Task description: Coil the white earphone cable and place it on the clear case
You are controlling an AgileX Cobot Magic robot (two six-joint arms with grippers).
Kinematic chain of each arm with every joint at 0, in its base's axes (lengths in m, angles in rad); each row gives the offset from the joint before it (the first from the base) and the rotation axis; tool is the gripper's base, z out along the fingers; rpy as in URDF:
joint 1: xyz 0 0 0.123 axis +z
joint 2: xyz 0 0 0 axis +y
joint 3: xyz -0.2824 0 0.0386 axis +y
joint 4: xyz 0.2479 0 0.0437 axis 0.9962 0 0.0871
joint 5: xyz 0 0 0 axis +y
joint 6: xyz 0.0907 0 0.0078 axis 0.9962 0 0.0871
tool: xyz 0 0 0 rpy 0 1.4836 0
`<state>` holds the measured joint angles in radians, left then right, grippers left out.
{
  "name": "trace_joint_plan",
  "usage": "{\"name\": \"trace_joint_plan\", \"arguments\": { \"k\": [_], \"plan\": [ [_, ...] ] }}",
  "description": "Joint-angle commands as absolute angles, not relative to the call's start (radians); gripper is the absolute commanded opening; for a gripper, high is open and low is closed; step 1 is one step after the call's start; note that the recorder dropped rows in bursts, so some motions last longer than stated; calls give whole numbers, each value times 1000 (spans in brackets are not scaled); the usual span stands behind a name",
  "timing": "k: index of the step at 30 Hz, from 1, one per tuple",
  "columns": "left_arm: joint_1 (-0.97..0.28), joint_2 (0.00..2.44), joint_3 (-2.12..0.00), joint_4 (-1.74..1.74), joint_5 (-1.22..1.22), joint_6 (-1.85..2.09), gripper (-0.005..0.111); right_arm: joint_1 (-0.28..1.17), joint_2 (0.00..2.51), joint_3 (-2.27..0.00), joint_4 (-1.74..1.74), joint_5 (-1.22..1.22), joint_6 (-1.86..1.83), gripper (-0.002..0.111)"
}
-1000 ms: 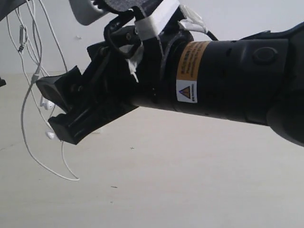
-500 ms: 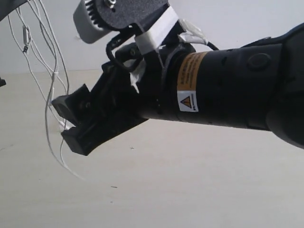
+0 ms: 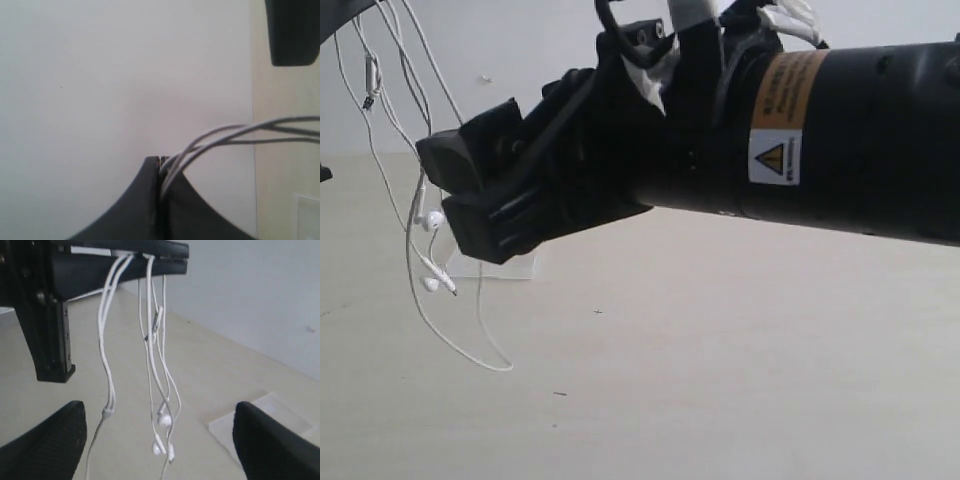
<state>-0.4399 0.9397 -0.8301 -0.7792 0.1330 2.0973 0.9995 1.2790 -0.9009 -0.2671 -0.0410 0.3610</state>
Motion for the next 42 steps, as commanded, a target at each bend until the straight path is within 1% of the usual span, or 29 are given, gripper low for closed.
{"name": "trace_joint_plan", "arguments": {
  "k": [1, 17, 30, 37, 42],
  "plan": [
    [-438, 931, -826, -773, 126, 2094, 0, 1000, 1317, -897, -294, -127, 362, 77],
    [-438, 931, -826, -773, 130, 2094, 0, 1000, 1504, -899, -294, -412, 344, 77],
    [-438, 931, -826, -777, 132, 2090, 0, 1000, 1644, -1013, -278, -412, 282, 77],
    [-438, 930, -826, -779, 132, 2090, 0, 1000, 1672, -1019, -138, -412, 161, 77],
    [-438, 930, -826, -779, 132, 2090, 0, 1000, 1674, -1019, -59, -422, 99, 71]
  ]
}}
